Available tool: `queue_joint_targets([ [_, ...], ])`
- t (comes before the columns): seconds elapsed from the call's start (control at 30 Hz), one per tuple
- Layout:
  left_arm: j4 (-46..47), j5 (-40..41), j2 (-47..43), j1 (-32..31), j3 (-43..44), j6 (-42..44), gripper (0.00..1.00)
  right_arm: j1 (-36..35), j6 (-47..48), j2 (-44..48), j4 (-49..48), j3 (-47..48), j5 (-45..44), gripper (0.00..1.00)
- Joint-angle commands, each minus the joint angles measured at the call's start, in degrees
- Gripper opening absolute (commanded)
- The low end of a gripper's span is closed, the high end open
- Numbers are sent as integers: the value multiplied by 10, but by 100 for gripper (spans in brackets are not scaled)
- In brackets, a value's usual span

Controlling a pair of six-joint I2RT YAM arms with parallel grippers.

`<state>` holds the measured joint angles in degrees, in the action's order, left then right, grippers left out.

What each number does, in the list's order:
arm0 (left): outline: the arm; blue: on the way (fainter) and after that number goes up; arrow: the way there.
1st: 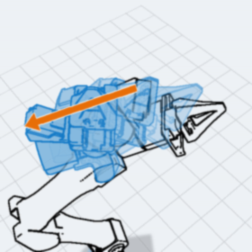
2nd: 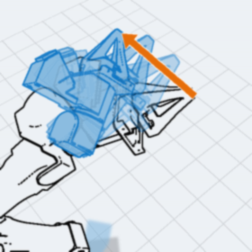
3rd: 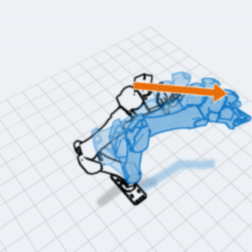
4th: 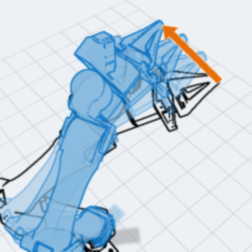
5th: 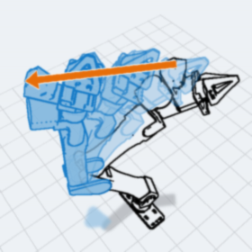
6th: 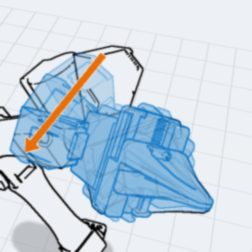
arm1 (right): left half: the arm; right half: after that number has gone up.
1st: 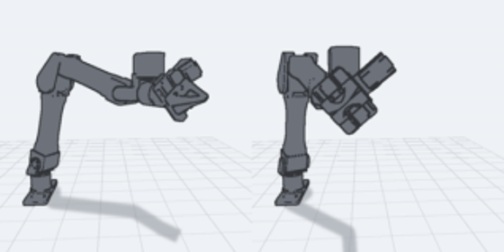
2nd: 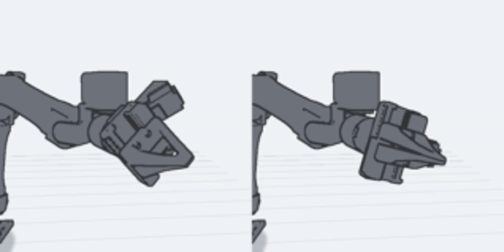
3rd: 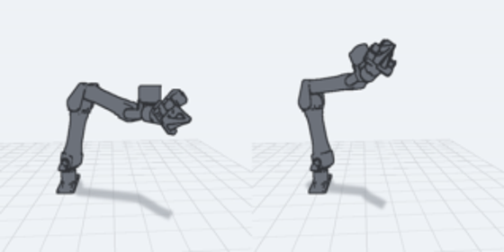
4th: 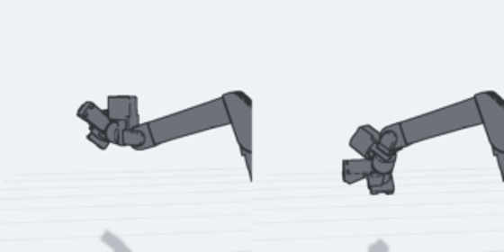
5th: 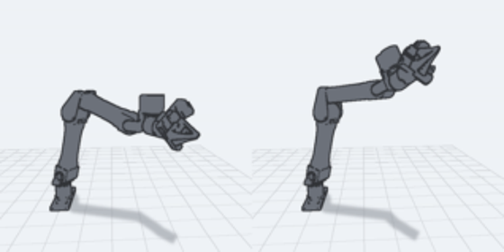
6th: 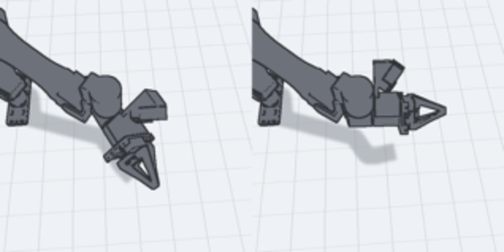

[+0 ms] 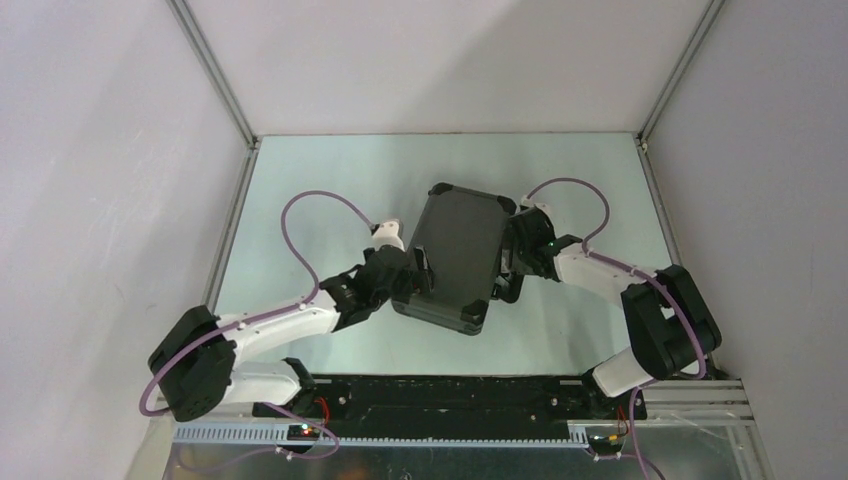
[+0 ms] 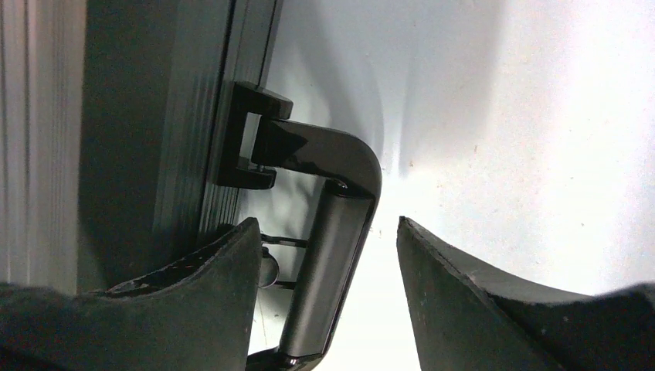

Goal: Pack up texas hold em set

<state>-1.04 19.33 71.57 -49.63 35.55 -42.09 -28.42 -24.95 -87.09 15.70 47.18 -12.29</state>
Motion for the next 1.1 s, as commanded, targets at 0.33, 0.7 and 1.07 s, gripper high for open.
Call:
queue_joint_targets([
  [0.33, -218, -145, -75, 59, 146, 94, 99, 56, -18, 180, 38, 1, 115, 71],
  [0.7, -214, -184, 32, 61, 282, 131, 97, 94, -141, 252, -84, -136, 217, 70],
  [1.07, -162, -246, 148, -3, 340, 132, 93, 155, -185, 348, -85, -204, 208, 70],
])
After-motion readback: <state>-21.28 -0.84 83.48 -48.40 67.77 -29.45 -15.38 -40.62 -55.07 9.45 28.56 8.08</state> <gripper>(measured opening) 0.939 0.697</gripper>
